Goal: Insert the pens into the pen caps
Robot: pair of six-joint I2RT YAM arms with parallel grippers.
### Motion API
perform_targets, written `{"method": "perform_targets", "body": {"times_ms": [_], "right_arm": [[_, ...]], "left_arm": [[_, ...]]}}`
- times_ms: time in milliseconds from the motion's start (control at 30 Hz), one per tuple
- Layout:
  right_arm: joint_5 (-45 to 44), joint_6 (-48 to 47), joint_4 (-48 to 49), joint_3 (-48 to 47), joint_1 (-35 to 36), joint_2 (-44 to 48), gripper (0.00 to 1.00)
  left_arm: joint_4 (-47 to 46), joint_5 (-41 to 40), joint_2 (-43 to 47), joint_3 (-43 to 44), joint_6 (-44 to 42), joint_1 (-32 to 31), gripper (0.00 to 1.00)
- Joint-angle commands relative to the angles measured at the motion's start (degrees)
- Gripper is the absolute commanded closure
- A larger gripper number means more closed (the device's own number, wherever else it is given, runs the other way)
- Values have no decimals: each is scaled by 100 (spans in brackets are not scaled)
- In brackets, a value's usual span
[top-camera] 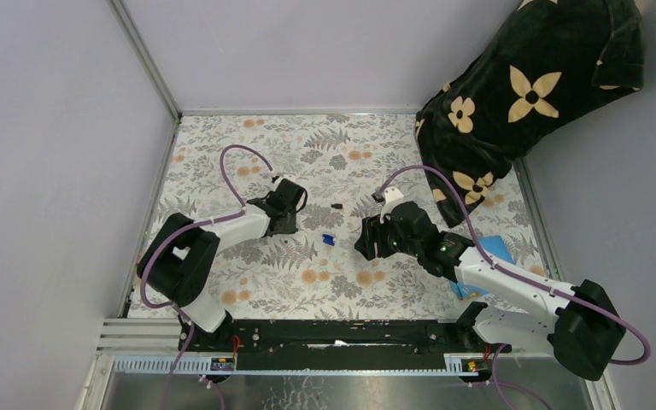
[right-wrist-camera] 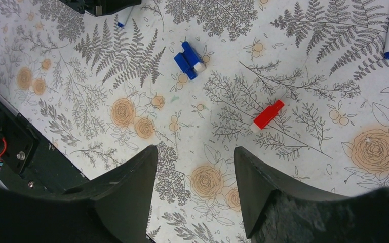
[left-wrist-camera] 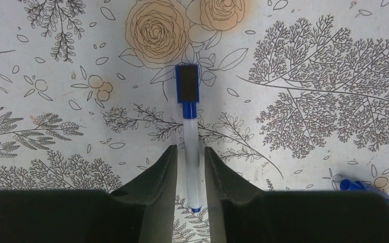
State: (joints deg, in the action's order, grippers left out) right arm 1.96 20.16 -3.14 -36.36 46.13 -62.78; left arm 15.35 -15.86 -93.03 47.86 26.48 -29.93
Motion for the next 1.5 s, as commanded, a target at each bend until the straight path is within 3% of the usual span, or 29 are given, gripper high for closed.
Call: {"method": "perform_targets", "body": {"times_ms": [0, 333, 733, 1100, 1333, 1467], "right_arm": [[-117, -142, 2, -195, 37, -40, 36], [-499, -206, -155, -337, 37, 1, 35], [-1397, -731, -1295, -1296, 5, -491, 35], [-505, -1481, -2098, -3102, -1001, -2636, 43], [-631, -1664, -2225, -4040, -1403, -3832, 49], [-1051, -1538, -2181, -4488, -1536, -4356, 53]], "left_arm": [[-193, -180, -82, -29, 59, 24, 65], [11, -167, 356, 195, -20, 29, 58], [407, 325, 1453, 1116, -723, 25, 52], [204, 547, 2137, 1343, -1865, 32, 48], [157, 812, 2297, 1041, -1541, 31, 49], [162, 516, 2395, 1049, -1525, 55, 48]]}}
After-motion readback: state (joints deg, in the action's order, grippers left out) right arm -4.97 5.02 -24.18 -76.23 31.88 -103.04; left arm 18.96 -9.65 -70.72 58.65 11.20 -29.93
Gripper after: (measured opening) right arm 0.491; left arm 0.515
